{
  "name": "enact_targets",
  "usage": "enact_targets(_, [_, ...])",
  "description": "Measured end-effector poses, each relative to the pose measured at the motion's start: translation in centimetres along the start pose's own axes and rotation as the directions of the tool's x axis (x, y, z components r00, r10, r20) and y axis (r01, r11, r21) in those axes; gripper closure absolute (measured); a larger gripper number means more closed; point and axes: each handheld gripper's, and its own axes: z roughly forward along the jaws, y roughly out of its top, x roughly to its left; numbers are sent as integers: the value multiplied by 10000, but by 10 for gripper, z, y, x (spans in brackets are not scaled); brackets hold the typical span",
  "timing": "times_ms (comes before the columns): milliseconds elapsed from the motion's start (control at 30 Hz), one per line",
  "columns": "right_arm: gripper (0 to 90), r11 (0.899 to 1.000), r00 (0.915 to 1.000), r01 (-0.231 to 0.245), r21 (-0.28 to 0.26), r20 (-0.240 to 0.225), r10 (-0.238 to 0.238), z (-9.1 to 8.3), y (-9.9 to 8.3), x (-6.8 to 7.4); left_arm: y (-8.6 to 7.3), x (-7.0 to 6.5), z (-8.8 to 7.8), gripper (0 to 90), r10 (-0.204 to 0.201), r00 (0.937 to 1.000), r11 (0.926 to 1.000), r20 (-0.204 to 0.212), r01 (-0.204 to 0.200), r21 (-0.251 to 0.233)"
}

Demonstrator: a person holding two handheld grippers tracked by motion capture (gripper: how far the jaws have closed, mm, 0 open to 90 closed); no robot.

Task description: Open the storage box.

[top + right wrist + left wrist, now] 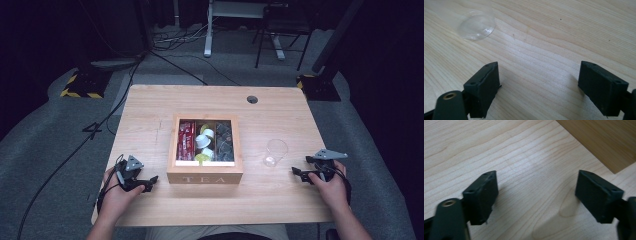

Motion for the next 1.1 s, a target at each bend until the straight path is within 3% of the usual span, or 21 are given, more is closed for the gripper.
enact_targets(67, [173, 10000, 10000, 6, 2, 0, -6, 0, 0, 0, 2, 0, -3, 187, -18, 9999, 9999, -127, 17, -115])
enact_targets(300, [174, 10000, 10000, 2, 3, 0, -2, 0, 0, 0, 10, -3, -19, 219, -197, 9993, 9980, 305, 215, -601])
enact_targets(433, [173, 10000, 10000, -2, -1, -1, 2, 0, 0, 0, 14, -5, -25, 225, -182, 9992, 9947, 352, 217, -1007])
enact_targets(600, [173, 10000, 10000, 5, 1, -2, -5, 0, 0, 0, 18, -8, -34, 242, -171, 9974, 9837, 702, 293, -1772])
enact_targets(767, [173, 10000, 10000, 3, 1, -1, -3, 0, 0, 0, 24, -16, -42, 253, -232, 9937, 9675, 1098, 499, -2479])
enact_targets(900, [173, 10000, 10000, -6, -5, 2, 6, 0, 0, 0, 28, -23, -48, 257, -77, 9881, 9516, 1538, 545, -3024])
enact_targets(967, [173, 10000, 10000, 6, 2, -2, -6, 0, 0, 0, 30, -29, -50, 256, 33, 9802, 9434, 1980, 626, -3257])
enact_targets(1100, [173, 10000, 10000, 3, -1, 0, -3, 0, 0, 0, 32, -38, -47, 266, 270, 9709, 9471, 2381, 514, -3169])
